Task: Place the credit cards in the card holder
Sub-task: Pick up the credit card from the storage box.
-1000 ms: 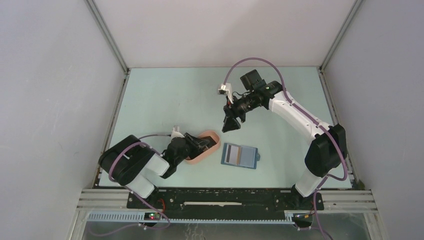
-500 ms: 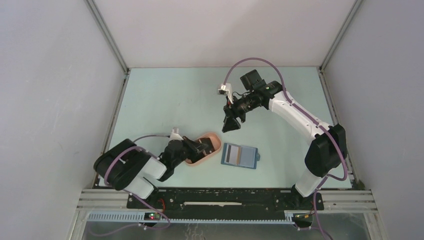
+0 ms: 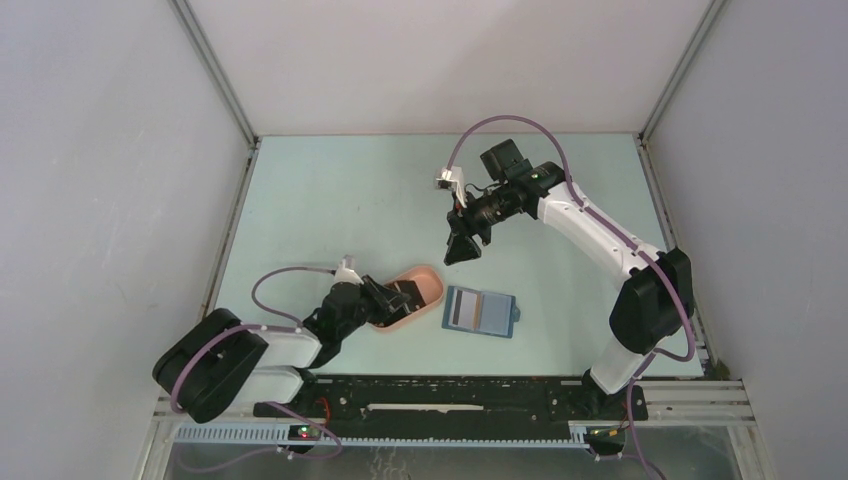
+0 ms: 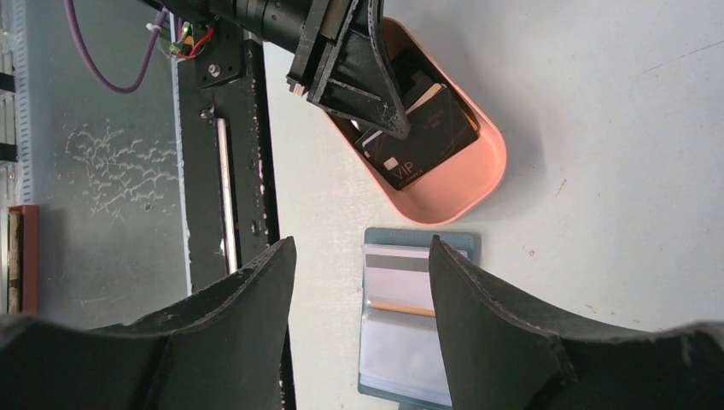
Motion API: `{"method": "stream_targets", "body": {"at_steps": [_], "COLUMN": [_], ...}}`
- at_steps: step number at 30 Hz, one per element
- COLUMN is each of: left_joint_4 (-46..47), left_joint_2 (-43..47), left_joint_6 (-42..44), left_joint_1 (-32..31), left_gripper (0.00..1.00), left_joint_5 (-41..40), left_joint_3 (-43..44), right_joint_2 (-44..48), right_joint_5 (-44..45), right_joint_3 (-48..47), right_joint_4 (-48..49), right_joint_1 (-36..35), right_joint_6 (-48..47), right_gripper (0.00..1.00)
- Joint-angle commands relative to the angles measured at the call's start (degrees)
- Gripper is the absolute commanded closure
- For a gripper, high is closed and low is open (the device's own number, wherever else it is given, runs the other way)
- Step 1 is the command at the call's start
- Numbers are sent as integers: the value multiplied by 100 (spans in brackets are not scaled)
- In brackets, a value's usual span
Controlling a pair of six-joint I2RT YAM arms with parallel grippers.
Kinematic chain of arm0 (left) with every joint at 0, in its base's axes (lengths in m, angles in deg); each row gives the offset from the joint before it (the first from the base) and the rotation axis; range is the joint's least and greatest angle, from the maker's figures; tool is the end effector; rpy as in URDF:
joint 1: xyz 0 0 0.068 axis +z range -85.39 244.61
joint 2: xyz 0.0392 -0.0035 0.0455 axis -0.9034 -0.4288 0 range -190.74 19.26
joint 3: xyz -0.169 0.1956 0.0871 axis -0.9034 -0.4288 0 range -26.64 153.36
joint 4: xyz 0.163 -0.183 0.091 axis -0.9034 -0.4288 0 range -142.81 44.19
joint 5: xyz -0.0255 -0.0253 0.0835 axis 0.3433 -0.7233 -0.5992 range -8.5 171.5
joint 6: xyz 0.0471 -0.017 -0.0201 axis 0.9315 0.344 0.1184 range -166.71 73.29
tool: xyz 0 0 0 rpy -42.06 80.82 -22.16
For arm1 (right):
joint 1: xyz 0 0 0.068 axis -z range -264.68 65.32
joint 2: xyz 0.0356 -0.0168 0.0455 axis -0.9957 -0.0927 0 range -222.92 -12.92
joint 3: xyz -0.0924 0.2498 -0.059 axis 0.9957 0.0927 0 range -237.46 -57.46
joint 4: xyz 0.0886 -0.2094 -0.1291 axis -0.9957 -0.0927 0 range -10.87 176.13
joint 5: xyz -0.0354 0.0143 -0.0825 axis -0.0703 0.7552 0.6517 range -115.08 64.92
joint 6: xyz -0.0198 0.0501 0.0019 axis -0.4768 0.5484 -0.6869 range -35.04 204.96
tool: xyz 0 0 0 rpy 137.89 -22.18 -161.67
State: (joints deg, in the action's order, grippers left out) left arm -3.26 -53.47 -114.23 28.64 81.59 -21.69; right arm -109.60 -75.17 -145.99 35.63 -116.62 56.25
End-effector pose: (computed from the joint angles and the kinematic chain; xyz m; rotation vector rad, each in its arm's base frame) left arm 0.1530 -0.1110 0.1147 -0.5992 2.1247 -1.1006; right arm 0.2844 0.2094 0.3176 -1.4807 1.9094 1.1380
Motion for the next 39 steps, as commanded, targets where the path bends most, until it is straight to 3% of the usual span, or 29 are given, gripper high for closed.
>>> {"method": "stream_targets", "body": {"at_steps": [1, 18, 39], "left_joint_4": [-211, -225, -965], "left_joint_2": [81, 471, 1266], "left_joint_6": [234, 5, -41], "left_joint_1": [19, 29, 30], "left_gripper": [79, 75, 76], "left_joint_5": [-142, -206, -457], "left_joint_3": [32, -218, -416], "right_joint_2": [-5, -8, -9], "right_joint_5": [-107, -116, -80], "right_joint_3": [-50, -50, -59], "right_joint_4": [-30, -34, -53], "right_joint_1": [-37, -47, -93], "right_joint_6": [-98, -115, -123], "right_gripper": [33, 33, 33]}}
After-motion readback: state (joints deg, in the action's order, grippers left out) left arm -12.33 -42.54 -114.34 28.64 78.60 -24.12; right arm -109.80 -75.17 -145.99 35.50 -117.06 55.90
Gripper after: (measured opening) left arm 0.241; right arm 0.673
